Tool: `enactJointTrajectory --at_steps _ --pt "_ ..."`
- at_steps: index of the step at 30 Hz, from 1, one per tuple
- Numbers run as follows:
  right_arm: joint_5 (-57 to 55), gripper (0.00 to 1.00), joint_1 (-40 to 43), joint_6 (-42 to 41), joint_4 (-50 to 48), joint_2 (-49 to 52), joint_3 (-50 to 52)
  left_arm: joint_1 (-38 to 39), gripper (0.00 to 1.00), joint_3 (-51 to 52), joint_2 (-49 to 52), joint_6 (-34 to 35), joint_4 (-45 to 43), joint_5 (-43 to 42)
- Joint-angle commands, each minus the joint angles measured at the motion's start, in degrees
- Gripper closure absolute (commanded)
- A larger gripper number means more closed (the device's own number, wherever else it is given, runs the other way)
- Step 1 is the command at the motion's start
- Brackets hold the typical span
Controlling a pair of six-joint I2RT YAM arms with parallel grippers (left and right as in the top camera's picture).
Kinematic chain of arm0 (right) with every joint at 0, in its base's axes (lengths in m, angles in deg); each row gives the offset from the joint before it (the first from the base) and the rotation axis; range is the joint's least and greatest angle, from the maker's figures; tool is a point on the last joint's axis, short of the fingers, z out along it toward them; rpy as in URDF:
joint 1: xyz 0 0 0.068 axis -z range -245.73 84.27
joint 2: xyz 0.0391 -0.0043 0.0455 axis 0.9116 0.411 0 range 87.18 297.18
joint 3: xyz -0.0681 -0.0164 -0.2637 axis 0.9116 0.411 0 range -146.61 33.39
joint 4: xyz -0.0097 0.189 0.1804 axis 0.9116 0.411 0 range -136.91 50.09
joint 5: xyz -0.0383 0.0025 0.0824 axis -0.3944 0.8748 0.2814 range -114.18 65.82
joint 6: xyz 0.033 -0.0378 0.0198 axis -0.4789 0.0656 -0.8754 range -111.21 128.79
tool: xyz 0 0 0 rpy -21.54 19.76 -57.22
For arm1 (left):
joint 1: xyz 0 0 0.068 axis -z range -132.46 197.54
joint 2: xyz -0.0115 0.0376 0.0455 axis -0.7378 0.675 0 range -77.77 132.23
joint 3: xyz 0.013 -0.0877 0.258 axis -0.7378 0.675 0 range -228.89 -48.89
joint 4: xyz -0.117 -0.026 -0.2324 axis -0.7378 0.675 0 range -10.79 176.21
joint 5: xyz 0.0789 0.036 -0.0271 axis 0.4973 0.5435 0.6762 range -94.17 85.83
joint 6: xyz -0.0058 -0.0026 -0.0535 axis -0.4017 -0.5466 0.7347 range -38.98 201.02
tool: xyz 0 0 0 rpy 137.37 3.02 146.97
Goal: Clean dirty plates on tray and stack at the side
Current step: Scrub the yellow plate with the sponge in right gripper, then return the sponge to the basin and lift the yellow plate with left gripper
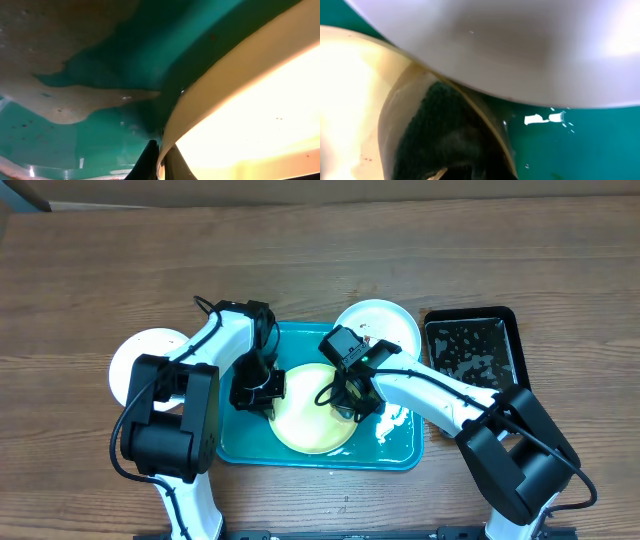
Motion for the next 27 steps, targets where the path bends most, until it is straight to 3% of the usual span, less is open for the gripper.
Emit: enactJointTrajectory --at_steps 1,10,17,27 --pt "-8.9 0.97 1.6 -2.6 3.7 2.2 2.5 0.2 0.96 2.9 2.4 0.6 -0.9 8.0" --pt "-9.8 0.96 1.6 -1.8 6.4 -3.8 -0.7 0.2 0.96 2.9 2.4 0.6 -1.0 8.0" --pt "-5.8 0.96 1.6 6.7 7.1 -9.1 -3.7 0.2 0.96 2.9 2.4 0.6 -1.1 8.0" --pt "-13.4 0.96 6.5 6.9 15.0 -14.4 -4.0 0.0 0.96 1.6 -0.1 1.2 -1.5 7.6"
